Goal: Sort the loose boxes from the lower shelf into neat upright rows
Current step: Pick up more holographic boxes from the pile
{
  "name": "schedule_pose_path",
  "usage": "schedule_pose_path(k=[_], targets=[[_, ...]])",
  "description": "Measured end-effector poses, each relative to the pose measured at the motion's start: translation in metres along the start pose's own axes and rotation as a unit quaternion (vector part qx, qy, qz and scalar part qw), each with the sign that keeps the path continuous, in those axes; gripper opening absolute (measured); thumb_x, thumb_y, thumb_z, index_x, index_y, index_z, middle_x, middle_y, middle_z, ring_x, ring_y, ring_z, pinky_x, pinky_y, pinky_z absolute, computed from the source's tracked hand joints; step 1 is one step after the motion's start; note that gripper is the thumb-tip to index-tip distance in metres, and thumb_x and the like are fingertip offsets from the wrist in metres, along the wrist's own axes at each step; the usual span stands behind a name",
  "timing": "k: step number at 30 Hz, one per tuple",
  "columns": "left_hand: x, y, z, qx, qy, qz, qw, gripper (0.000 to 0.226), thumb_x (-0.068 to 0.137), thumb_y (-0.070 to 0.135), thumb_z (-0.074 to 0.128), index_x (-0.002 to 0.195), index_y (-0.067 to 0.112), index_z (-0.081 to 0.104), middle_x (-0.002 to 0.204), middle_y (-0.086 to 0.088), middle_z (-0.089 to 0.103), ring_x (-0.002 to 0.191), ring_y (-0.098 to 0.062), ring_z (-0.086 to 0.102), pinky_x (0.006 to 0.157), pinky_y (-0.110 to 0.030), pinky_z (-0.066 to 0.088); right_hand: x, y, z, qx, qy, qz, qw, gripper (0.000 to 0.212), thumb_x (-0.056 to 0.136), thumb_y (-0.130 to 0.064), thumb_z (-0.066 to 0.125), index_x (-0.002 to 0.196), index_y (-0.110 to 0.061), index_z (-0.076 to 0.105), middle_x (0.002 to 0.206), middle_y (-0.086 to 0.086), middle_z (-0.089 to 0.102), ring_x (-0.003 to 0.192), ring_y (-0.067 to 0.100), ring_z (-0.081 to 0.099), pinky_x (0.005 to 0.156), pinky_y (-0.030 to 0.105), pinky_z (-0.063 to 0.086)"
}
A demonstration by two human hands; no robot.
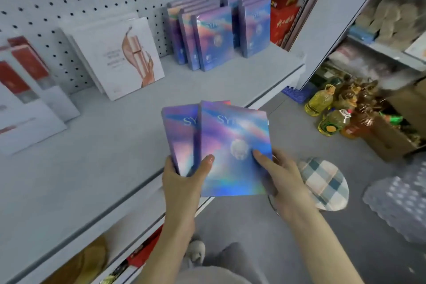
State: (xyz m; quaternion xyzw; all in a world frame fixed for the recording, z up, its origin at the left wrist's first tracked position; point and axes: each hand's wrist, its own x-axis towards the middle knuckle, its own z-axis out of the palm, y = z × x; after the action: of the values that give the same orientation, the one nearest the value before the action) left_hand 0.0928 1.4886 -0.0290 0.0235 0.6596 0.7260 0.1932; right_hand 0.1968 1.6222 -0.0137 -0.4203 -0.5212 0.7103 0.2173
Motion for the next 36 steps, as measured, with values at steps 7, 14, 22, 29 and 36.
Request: schedule_pose_path(k=[7, 14, 22, 29, 36], targets=[[0.076, -0.004, 0.056, -0.039, 0.067, 0.004, 0.997, 0.040, 0.067, 0.044, 0.069, 0.093, 0.014, 0.060, 0.090, -0.002, 0.069, 0.080, -0.018, 0.064, 0.074, -0.038, 0.054, 0.119, -0.034, 0.001, 0.015, -0.053, 0.043, 0.998, 0.019, 0.085, -0.017, 0.068, 0.100, -0.005, 0.070, 0.090, 0.009, 0.076, 0.069, 0.019, 0.070, 0.058, 0.027, 0.056], [0.166, 0.000, 0.147, -0.044, 0.157, 0.079, 0.983, 0.020, 0.082, 0.045, 0.057, 0.093, 0.029, 0.060, 0.092, 0.011, 0.064, 0.083, -0.004, 0.059, 0.076, -0.021, 0.048, 0.268, -0.102, -0.025, 0.004, -0.121, -0.022, 0.992, 0.014, 0.090, -0.013, 0.061, 0.101, -0.009, 0.068, 0.083, 0.000, 0.075, 0.067, 0.013, 0.070, 0.058, 0.024, 0.056], [0.256, 0.003, 0.204, 0.003, 0.222, 0.160, 0.962, 0.018, 0.077, 0.019, 0.072, 0.090, 0.020, 0.060, 0.083, 0.002, 0.063, 0.072, -0.006, 0.056, 0.067, -0.024, 0.049, 0.390, -0.170, -0.051, 0.021, -0.225, -0.088, 0.970, 0.045, 0.072, -0.021, 0.069, 0.114, -0.008, 0.059, 0.095, -0.001, 0.075, 0.084, 0.013, 0.071, 0.067, 0.026, 0.057], [0.291, -0.014, 0.187, 0.132, 0.319, 0.143, 0.928, 0.042, 0.073, 0.036, 0.074, 0.105, 0.015, 0.058, 0.104, -0.013, 0.063, 0.083, -0.016, 0.058, 0.070, -0.021, 0.047, 0.430, -0.177, -0.065, 0.018, -0.267, -0.086, 0.960, 0.021, 0.094, -0.005, 0.052, 0.111, -0.013, 0.061, 0.102, -0.002, 0.074, 0.092, 0.014, 0.071, 0.071, 0.030, 0.058], [0.293, -0.011, 0.184, 0.176, 0.324, 0.126, 0.921, 0.034, 0.073, 0.043, 0.074, 0.097, 0.029, 0.053, 0.105, -0.007, 0.063, 0.081, -0.016, 0.060, 0.073, -0.032, 0.050, 0.438, -0.166, -0.045, -0.027, -0.278, -0.111, 0.954, 0.033, 0.078, -0.024, 0.073, 0.108, -0.016, 0.062, 0.107, 0.004, 0.071, 0.097, 0.023, 0.066, 0.089, 0.047, 0.051]])
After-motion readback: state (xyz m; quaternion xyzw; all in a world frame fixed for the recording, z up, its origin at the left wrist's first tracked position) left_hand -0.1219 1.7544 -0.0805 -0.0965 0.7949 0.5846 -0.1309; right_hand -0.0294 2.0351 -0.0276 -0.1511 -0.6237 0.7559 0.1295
